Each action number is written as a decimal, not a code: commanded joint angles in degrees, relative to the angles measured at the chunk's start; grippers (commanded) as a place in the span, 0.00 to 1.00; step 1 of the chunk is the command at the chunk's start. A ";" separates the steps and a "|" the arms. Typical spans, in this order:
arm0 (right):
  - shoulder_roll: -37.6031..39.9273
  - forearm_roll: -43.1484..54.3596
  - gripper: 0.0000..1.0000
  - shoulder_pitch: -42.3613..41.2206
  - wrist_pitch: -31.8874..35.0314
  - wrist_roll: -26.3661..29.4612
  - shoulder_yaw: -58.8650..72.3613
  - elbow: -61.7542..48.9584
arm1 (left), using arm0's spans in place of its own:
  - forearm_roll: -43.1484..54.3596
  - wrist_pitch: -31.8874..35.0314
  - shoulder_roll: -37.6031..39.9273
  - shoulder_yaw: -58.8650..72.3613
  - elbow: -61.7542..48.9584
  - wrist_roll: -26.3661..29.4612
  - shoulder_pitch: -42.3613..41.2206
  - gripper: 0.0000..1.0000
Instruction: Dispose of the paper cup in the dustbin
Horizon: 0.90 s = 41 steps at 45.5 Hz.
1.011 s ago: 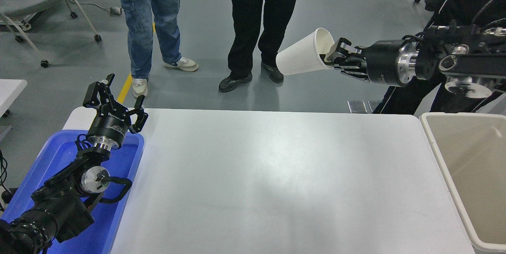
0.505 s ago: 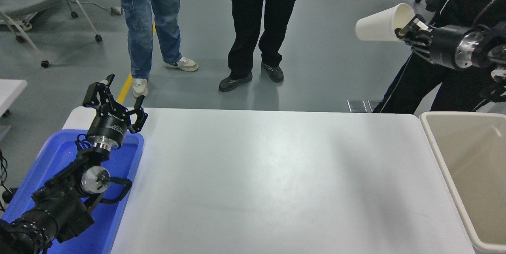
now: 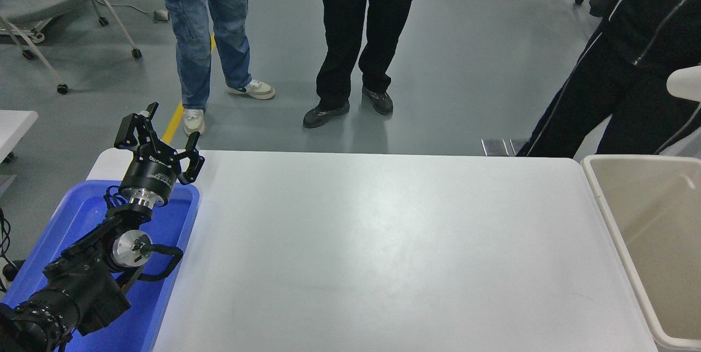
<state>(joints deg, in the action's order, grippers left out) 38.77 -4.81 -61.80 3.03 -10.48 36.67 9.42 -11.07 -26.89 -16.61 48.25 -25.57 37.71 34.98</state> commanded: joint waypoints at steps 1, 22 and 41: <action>-0.27 0.06 0.00 8.62 -0.31 3.10 -6.26 -5.91 | 0.00 0.00 -0.01 0.00 0.00 0.00 0.00 1.00; -9.58 0.24 0.00 21.72 -11.47 7.58 -13.56 -6.00 | 0.00 0.00 -0.01 0.00 0.00 0.00 0.00 1.00; -16.18 0.24 0.00 26.29 -14.37 7.75 -15.75 -6.08 | 0.00 0.00 -0.01 0.00 0.00 0.00 0.00 1.00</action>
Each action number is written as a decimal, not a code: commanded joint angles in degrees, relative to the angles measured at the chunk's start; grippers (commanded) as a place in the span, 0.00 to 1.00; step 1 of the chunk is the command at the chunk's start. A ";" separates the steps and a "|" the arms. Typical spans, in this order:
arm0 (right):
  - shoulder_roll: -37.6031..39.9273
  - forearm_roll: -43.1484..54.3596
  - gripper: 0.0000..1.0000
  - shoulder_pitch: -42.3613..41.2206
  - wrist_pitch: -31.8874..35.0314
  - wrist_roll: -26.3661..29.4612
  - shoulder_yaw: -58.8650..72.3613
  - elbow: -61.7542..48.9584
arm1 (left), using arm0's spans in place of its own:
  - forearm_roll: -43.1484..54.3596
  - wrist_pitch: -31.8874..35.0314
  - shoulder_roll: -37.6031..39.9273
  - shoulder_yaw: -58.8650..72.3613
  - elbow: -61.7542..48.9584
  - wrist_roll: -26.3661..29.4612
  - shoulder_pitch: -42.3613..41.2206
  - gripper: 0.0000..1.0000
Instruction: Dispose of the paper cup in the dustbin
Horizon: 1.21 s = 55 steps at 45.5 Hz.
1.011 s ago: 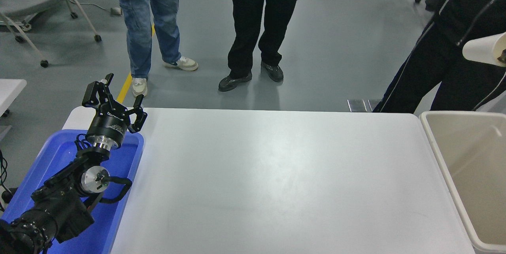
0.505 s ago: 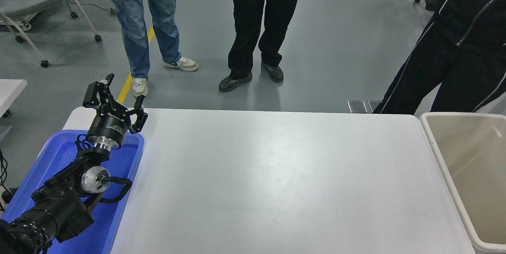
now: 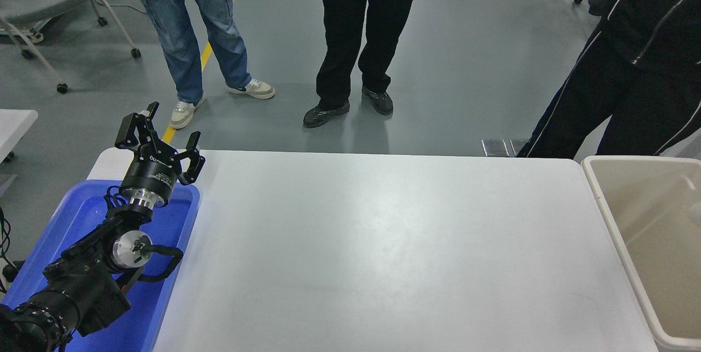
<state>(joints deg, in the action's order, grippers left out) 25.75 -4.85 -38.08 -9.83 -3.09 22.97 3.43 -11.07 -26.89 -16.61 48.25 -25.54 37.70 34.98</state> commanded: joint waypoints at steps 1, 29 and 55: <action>-3.25 0.28 0.00 2.57 -1.51 0.36 -2.06 -0.09 | 0.00 0.00 0.00 0.01 -0.03 0.00 0.00 1.00; -3.33 0.37 0.97 2.39 -5.20 0.27 -2.23 0.00 | 0.00 0.00 0.00 0.01 -0.03 0.00 0.00 1.00; -3.07 0.11 1.00 -14.38 -4.32 -0.34 -20.67 0.79 | 0.00 0.00 0.00 0.01 -0.03 0.00 0.00 1.00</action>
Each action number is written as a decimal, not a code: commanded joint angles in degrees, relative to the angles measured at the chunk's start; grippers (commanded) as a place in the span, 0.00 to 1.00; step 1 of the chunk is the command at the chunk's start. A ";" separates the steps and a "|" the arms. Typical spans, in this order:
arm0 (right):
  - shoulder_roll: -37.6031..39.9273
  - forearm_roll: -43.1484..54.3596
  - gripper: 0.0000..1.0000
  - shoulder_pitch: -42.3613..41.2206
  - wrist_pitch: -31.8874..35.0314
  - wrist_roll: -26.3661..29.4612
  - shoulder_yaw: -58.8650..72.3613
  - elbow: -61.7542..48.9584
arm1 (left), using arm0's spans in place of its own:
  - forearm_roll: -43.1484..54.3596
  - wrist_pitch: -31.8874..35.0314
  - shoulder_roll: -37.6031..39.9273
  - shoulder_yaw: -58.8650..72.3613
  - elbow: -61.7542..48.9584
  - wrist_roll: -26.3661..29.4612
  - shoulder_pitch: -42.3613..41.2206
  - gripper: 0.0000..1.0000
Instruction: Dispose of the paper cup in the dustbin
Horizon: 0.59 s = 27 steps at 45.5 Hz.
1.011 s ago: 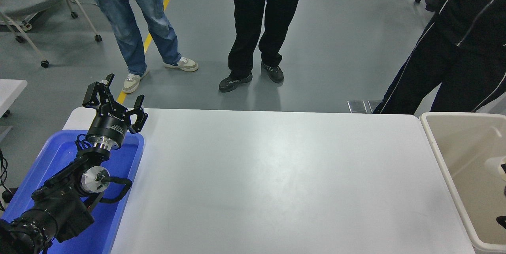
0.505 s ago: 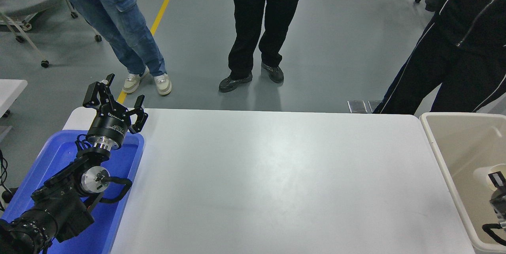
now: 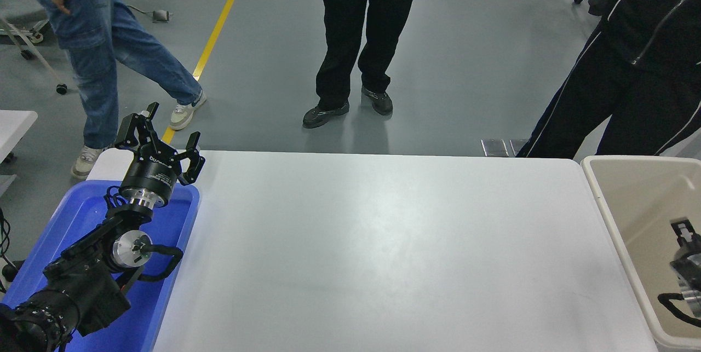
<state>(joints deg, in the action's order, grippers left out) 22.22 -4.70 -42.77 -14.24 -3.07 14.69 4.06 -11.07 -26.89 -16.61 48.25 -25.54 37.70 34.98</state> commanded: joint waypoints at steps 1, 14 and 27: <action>0.45 -0.04 1.00 -11.18 0.09 -0.36 -14.14 0.16 | 0.00 0.00 0.00 0.00 -0.04 0.00 0.00 1.00; 5.63 0.13 1.00 -25.60 0.35 -0.27 -25.40 9.55 | 0.00 0.00 0.00 0.00 -0.04 0.00 0.00 1.00; 9.94 0.13 1.00 -26.49 6.40 -0.97 -43.42 22.13 | 0.00 0.00 0.00 0.00 -0.03 0.00 0.00 1.00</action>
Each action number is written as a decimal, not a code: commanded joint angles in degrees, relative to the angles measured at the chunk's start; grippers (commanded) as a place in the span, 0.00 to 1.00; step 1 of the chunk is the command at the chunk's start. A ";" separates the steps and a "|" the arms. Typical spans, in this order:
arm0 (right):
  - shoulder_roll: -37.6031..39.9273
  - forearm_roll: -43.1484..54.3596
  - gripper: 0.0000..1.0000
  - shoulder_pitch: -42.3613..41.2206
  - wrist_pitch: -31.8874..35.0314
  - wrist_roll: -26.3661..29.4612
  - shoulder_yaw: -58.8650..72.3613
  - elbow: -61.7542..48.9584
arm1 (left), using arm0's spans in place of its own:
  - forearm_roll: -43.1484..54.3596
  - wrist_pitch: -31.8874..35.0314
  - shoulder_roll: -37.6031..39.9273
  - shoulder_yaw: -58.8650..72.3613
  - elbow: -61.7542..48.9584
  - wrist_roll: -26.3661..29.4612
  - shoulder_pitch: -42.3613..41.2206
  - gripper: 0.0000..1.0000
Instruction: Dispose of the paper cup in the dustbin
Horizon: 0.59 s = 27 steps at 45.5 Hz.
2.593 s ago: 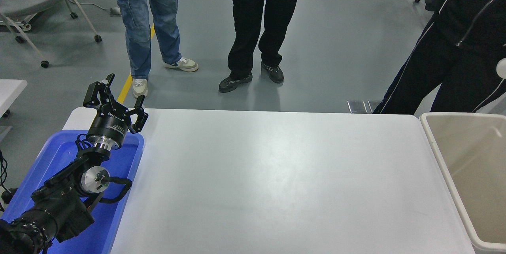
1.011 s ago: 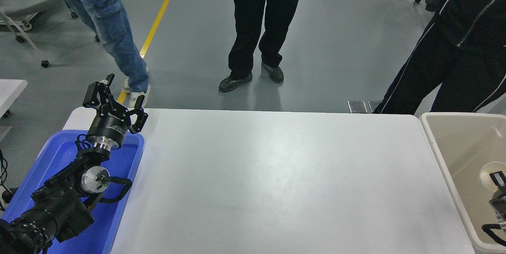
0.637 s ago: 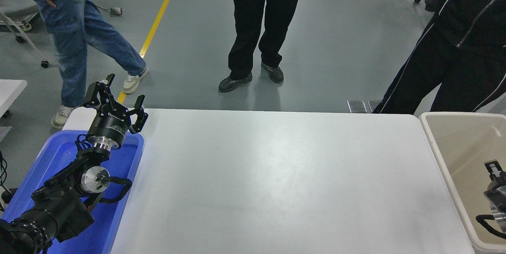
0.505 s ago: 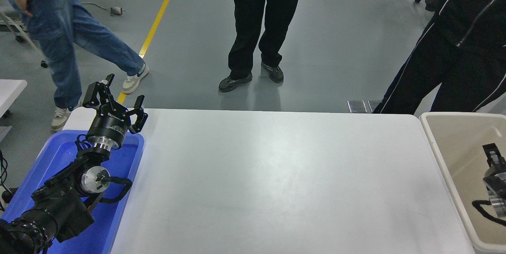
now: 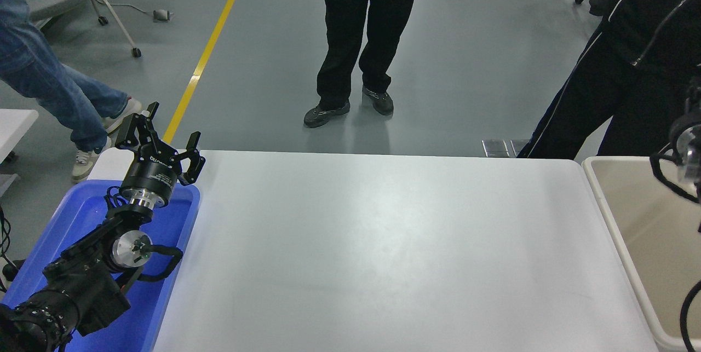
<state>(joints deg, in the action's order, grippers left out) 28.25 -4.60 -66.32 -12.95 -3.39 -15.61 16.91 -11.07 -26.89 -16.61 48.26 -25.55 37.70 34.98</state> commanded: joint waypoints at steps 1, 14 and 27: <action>4.53 0.02 1.00 -2.85 6.34 -1.17 -13.91 9.80 | -0.01 0.00 0.00 -0.01 0.06 0.00 0.00 1.00; 5.33 0.02 1.00 5.31 18.22 -16.11 -23.14 11.04 | -0.01 0.00 0.00 -0.01 -0.02 0.00 0.00 1.00; 0.94 0.02 1.00 15.60 18.40 -17.70 -30.09 11.92 | -0.01 0.00 0.00 -0.01 -0.02 0.00 0.00 1.00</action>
<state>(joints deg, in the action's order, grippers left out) 31.58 -4.58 -58.00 3.46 -18.22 -39.83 27.56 -11.07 -26.89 -16.61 48.26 -25.54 37.70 34.98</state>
